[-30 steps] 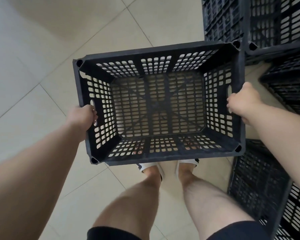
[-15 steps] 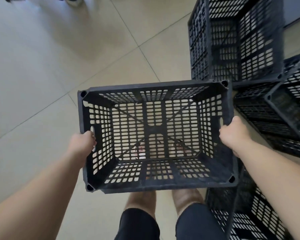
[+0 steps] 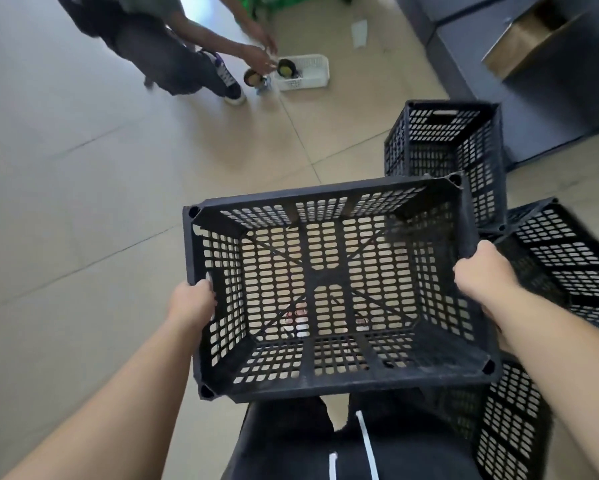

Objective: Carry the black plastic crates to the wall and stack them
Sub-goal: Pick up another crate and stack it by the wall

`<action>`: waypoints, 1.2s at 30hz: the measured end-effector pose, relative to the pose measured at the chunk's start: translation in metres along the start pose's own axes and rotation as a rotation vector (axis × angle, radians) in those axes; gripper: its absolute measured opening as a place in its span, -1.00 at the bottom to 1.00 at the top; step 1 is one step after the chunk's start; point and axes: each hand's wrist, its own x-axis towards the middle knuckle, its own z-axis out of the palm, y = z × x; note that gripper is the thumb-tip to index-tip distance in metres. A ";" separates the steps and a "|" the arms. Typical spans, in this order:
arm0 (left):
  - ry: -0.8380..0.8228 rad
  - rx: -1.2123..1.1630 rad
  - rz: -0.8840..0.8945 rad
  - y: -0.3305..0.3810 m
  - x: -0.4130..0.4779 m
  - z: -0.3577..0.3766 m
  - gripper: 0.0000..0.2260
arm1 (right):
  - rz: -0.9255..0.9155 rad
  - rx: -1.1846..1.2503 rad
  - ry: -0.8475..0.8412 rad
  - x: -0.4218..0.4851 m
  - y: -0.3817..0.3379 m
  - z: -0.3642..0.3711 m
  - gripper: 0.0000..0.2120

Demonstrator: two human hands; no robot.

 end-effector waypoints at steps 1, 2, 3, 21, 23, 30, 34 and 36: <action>0.008 -0.014 -0.001 0.000 -0.012 -0.008 -0.86 | -0.017 -0.012 0.003 -0.007 -0.001 -0.009 -0.69; 0.016 -0.031 0.001 -0.001 -0.022 -0.015 -0.86 | -0.043 -0.023 0.005 -0.013 -0.003 -0.018 -0.69; 0.025 -0.051 0.003 -0.002 -0.033 -0.022 -0.88 | -0.072 -0.034 0.004 -0.020 -0.004 -0.026 -0.69; 0.350 -0.492 -0.299 -0.203 -0.227 -0.119 -0.62 | -0.802 -0.346 -0.004 -0.174 -0.047 -0.067 -0.68; 0.397 -0.564 -0.324 -0.234 -0.249 -0.134 -0.75 | -0.875 -0.379 -0.019 -0.207 -0.055 -0.052 -0.66; 0.551 -0.742 -0.395 -0.374 -0.305 -0.200 -0.78 | -1.094 -0.414 -0.058 -0.341 -0.072 0.024 -0.68; 0.625 -0.821 -0.451 -0.459 -0.346 -0.230 -0.77 | -1.249 -0.446 -0.084 -0.426 -0.062 0.072 -0.69; 0.673 -0.862 -0.486 -0.493 -0.368 -0.244 -0.77 | -1.309 -0.488 -0.105 -0.466 -0.057 0.095 -0.71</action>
